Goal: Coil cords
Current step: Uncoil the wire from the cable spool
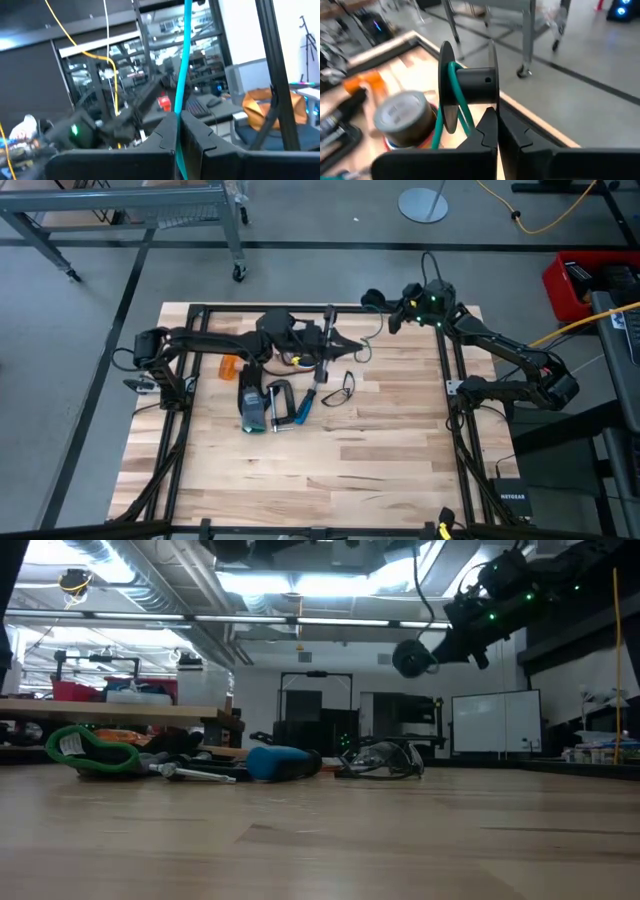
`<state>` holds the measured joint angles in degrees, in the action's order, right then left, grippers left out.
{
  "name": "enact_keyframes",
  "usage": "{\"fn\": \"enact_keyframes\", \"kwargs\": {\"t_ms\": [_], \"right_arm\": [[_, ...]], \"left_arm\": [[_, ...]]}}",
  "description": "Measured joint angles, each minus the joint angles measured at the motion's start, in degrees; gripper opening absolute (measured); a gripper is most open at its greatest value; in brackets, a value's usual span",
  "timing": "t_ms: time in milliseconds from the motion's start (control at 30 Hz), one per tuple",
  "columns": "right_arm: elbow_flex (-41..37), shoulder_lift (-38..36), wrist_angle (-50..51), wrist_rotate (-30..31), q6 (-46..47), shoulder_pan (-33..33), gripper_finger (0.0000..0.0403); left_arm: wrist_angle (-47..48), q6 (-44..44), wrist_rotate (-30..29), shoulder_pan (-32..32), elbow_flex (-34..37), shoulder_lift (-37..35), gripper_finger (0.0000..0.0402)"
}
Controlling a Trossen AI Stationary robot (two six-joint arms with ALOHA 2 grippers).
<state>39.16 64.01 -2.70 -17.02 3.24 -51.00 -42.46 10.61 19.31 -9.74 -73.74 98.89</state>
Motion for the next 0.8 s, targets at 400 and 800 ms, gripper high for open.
{"fn": "enact_keyframes", "kwargs": {"t_ms": [400,800], "right_arm": [[0.0,0.0,11.5,4.5,-4.0,0.0,0.0001],[0.0,0.0,21.2,4.6,-4.0,0.0,0.0001]], "left_arm": [[-0.1,4.6,-0.1,0.0,-5.0,-0.1,0.0],[-0.2,14.2,-0.4,-0.1,-10.7,-0.5,0.0]]}}
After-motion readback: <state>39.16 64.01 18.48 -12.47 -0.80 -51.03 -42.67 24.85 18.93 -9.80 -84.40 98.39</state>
